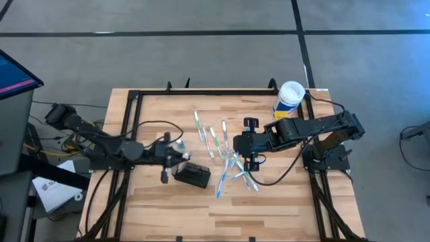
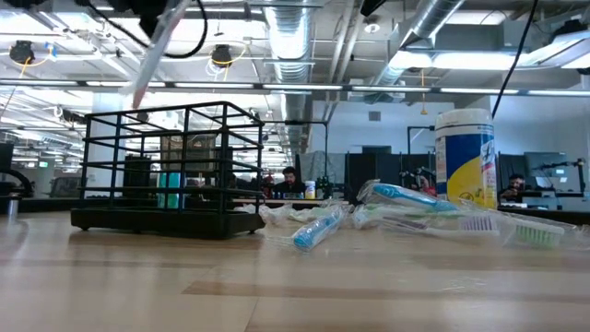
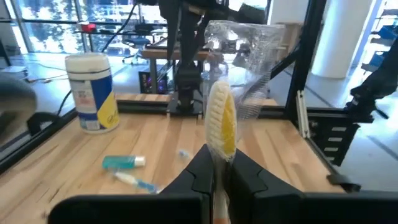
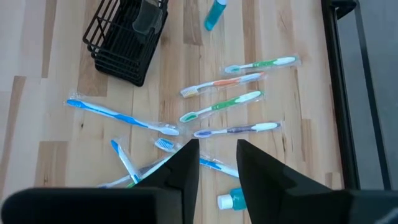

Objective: Pick & Place toothbrushing station
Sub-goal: Put the right orange toothbrush into the wire organizer

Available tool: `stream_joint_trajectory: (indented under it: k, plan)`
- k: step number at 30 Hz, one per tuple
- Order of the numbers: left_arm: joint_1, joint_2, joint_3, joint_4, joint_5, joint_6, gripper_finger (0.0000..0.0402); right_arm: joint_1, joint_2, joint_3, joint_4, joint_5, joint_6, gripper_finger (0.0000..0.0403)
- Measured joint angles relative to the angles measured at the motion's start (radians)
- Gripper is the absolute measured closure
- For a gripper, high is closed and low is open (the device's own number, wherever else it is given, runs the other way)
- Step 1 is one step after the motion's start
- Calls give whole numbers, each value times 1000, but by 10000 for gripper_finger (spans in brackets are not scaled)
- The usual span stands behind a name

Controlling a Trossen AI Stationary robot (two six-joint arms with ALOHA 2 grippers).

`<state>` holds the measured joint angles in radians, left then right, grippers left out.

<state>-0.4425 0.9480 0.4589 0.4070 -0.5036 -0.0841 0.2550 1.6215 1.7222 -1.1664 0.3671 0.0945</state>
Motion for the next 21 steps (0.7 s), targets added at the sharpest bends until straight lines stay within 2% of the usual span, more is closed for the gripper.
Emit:
stream_joint_trajectory:
  k: [8,21]
  plan:
    - [-80,-9,-85,113,-117,60,396,0,0,0,0,0,3,305]
    - [-83,27,-85,124,-119,79,396,0,0,0,0,0,3,305]
